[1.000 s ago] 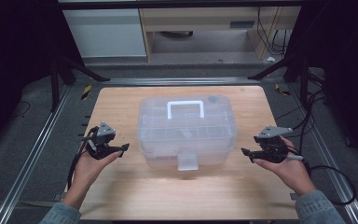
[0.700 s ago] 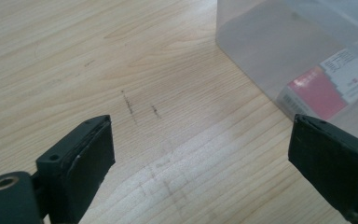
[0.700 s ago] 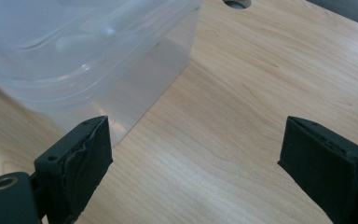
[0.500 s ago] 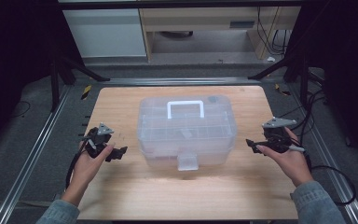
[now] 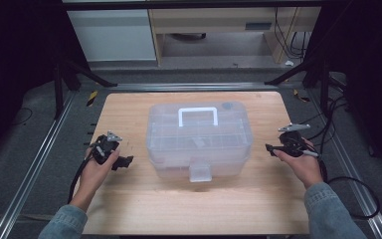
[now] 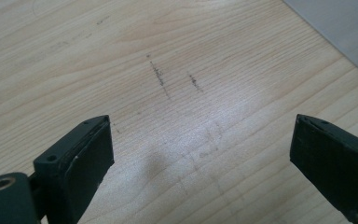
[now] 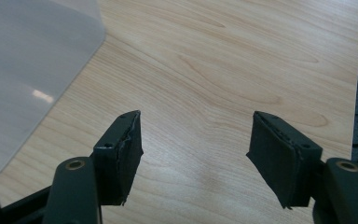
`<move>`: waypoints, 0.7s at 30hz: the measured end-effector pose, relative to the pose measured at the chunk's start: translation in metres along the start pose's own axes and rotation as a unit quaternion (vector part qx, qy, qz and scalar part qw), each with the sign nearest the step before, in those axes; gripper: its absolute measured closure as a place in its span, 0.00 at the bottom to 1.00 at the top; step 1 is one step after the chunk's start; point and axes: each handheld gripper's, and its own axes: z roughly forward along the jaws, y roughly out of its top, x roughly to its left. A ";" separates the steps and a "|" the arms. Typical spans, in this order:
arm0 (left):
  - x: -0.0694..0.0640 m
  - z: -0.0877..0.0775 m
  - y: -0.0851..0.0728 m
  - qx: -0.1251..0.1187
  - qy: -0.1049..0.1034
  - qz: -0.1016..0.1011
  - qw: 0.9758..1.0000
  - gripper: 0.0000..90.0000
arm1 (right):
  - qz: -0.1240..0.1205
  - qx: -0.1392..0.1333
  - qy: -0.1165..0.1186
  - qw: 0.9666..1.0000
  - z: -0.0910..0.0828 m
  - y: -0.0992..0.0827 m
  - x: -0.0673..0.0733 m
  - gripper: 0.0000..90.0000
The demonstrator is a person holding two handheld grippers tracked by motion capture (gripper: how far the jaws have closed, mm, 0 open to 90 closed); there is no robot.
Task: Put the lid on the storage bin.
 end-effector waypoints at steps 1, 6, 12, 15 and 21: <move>0.001 0.003 0.000 0.001 0.000 -0.002 1.000 0.06 | 0.001 0.001 0.000 1.000 0.002 -0.001 -0.001 0.37; 0.003 0.014 -0.002 0.003 0.005 -0.010 1.000 0.06 | 0.017 0.008 -0.008 1.000 0.012 -0.005 -0.006 0.34; 0.007 0.023 0.000 -0.005 0.002 -0.018 1.000 0.06 | 0.032 0.007 -0.023 0.999 0.025 -0.007 -0.013 0.32; 0.008 0.028 0.002 -0.006 0.001 -0.019 1.000 0.06 | 0.045 0.002 -0.028 0.999 0.030 -0.007 -0.016 0.30; 0.010 0.035 0.002 -0.008 0.000 -0.023 1.000 0.05 | 0.052 -0.006 -0.035 0.998 0.041 -0.008 -0.017 0.28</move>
